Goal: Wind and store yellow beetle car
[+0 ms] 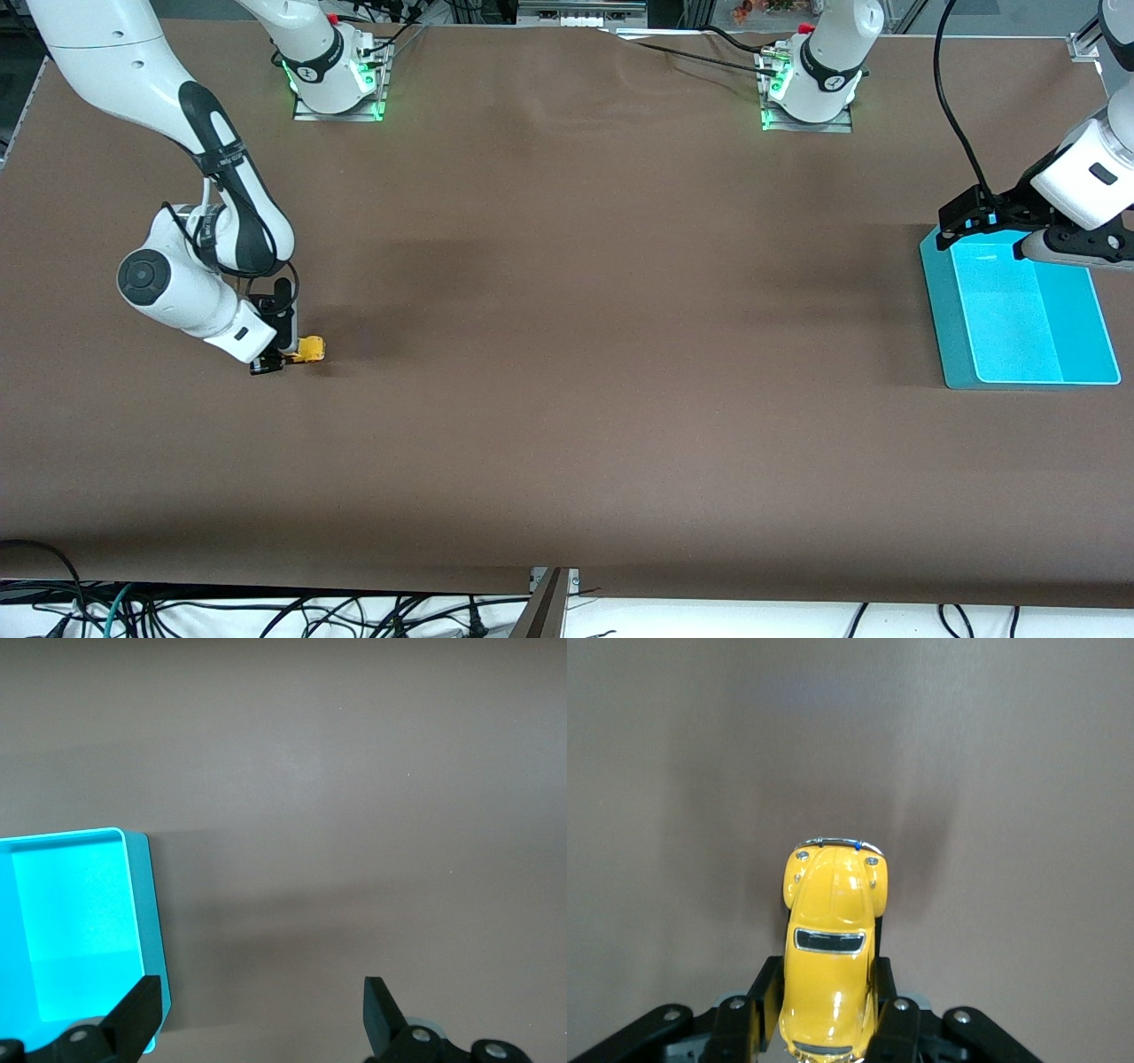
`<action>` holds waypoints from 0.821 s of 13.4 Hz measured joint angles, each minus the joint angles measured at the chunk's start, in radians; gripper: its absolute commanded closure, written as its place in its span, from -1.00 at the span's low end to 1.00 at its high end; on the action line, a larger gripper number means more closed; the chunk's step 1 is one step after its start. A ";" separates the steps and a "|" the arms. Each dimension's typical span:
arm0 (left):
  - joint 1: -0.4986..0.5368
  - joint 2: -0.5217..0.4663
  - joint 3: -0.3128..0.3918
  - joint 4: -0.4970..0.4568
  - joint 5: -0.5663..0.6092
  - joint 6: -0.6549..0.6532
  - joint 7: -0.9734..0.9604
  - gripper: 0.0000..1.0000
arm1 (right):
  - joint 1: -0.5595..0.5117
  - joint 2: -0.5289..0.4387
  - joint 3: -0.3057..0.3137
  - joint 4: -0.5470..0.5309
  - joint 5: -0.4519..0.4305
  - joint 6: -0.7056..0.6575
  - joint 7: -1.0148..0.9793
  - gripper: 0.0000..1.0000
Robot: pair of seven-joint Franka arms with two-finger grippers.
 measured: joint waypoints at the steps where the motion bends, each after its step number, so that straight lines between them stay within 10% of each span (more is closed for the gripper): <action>1: 0.000 0.000 0.000 0.000 0.000 0.000 0.000 -1.00 | -0.010 0.000 0.000 0.000 0.000 0.001 -0.007 0.27; 11: 0.000 0.000 0.000 0.000 0.000 0.000 0.000 -1.00 | -0.116 0.005 -0.003 0.008 0.000 0.005 -0.100 0.26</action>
